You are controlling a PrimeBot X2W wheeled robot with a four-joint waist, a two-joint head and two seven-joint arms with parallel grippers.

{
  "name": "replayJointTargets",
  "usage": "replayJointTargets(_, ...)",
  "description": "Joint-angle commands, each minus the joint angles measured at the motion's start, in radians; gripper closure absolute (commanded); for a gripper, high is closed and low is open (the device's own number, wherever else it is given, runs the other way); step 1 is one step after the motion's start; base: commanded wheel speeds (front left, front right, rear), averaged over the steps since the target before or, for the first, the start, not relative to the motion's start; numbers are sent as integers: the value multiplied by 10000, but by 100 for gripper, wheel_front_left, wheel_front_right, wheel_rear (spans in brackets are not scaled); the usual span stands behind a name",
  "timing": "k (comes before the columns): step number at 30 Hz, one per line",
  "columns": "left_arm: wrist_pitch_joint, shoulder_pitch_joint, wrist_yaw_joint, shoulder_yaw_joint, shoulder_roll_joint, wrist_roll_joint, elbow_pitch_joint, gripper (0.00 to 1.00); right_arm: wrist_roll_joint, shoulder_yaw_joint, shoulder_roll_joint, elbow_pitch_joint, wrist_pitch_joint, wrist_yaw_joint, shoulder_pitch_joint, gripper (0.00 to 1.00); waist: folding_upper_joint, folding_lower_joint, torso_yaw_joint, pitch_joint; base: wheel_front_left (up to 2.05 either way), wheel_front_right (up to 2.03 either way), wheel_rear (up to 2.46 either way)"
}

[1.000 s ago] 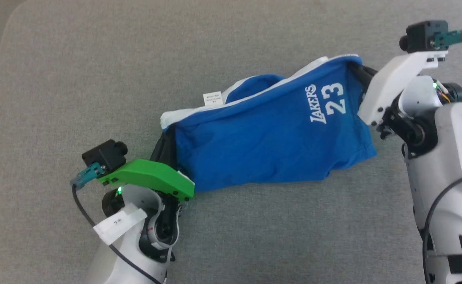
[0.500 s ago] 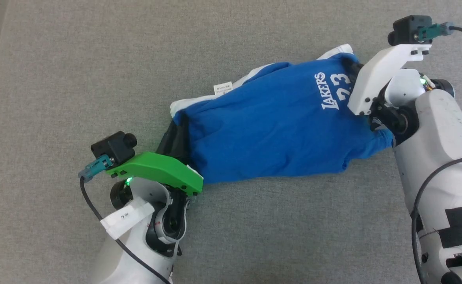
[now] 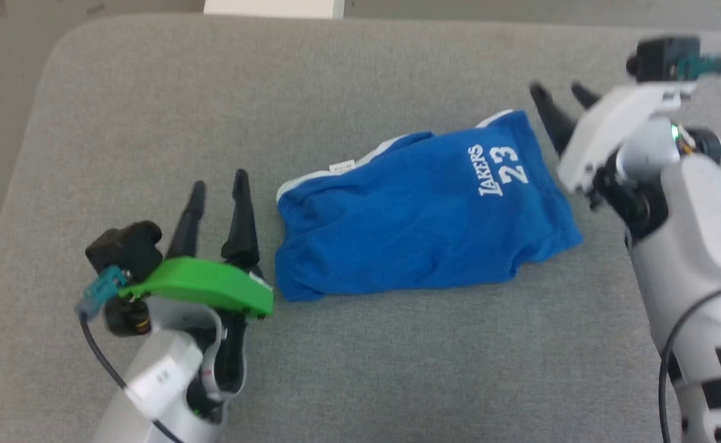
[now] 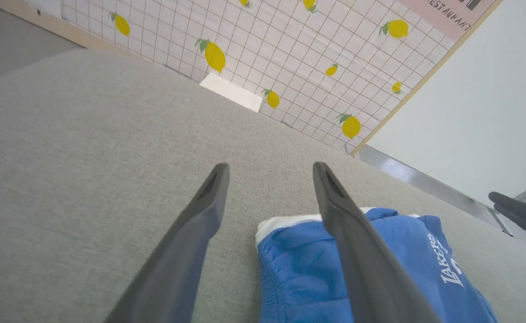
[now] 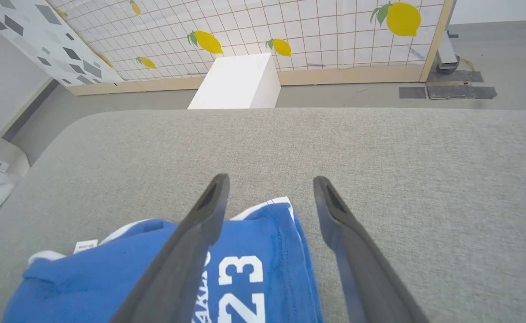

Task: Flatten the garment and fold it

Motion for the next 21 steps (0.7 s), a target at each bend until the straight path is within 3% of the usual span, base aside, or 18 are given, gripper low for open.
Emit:
replayJointTargets(1, -287, 182, 71, -204, 369, 683, -165, 0, -206, 206, -195, -105, 67, -13, 483, 0, 0, -1, -126, -644, 0, 0, 0)
replayJointTargets(4, -879, 416, 143, -674, 957, 2065, -444, 0, -706, 509, -533, -254, 574, -13, 1116, 0, 0, -1, -186, -843, 0, 0, 0)
replayJointTargets(7, -1233, 949, 429, -866, 907, 3127, -681, 0, -1460, 628, -723, -623, 1708, -13, 1972, 0, 0, -1, -174, -878, 0, 0, 0)
replayJointTargets(21, -1278, 1243, 88, -594, 105, 3773, -778, 0, -3196, 561, -372, -1164, 3398, -13, 2103, 0, 0, -1, 444, 19, 0, 0, 0)
